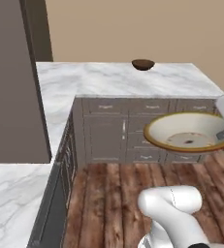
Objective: Pick up the bowls from the cabinet and place each bowl in front of a stool on the dining counter.
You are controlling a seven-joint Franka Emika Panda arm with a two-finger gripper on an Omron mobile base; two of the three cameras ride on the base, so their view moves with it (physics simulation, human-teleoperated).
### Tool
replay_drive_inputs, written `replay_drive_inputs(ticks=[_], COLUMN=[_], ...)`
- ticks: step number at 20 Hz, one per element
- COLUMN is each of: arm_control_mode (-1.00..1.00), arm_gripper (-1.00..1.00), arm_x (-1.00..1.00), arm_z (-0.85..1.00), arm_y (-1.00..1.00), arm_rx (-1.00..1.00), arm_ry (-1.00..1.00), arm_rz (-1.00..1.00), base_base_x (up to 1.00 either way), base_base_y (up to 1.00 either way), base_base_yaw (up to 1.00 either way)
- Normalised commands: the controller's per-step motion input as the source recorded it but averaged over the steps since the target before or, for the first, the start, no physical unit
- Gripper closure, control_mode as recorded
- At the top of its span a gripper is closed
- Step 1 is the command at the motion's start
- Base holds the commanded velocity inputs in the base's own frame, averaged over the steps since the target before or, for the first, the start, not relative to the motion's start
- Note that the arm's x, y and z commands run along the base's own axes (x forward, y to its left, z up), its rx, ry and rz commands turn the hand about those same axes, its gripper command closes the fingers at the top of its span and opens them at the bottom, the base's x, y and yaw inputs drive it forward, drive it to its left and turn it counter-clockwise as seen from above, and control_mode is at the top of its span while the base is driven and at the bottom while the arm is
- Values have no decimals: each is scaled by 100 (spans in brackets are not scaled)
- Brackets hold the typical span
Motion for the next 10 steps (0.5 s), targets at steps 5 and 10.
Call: replay_drive_inputs(ticks=[5,10], arm_control_mode=[100,100], arm_gripper=[100,100], arm_x=[0,0], arm_z=[0,0], arm_y=[0,0], arm_rx=[0,0], arm_ry=[0,0], arm_rz=[0,0], base_base_x=[41,53], base_base_y=[0,0], base_base_yaw=[-75,-70])
